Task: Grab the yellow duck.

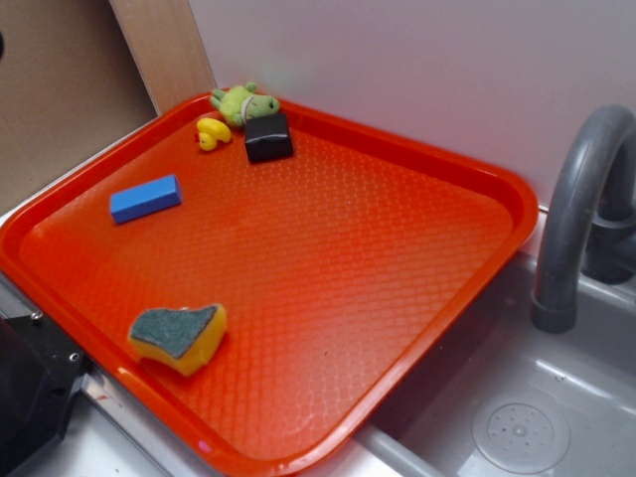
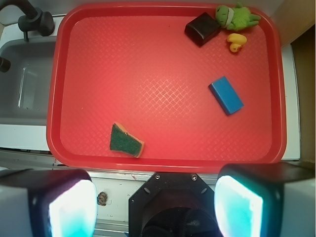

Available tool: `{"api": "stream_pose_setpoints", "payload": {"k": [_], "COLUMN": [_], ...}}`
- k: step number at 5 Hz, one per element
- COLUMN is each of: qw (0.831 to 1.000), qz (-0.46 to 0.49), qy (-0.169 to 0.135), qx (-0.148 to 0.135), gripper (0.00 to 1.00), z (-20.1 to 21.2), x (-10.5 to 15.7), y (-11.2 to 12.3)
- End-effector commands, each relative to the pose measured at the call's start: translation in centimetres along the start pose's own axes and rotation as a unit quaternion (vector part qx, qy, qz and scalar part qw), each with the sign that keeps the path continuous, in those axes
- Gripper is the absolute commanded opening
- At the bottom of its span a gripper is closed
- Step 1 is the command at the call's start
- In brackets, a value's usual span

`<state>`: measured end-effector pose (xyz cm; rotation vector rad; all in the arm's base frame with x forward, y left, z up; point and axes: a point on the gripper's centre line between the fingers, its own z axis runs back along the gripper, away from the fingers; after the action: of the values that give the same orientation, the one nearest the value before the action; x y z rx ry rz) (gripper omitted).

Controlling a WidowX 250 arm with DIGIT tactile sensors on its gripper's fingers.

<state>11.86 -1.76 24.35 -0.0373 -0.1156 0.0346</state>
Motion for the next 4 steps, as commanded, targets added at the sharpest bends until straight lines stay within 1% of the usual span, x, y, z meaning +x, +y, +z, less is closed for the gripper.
{"api": "stream_pose_setpoints", "payload": {"k": [1,3,4], "qw": [1.000,1.000,0.999], "qz": [0.000,0.009,-0.002], "qy": [0.000,0.001,0.003], "qx": [0.000,0.008,0.044], "gripper": [1.00,1.00,1.00], "z": [0.0,-0.3,-1.5], "x": [0.0,1.1,3.2], "y": [0.0,0.3,1.7]}}
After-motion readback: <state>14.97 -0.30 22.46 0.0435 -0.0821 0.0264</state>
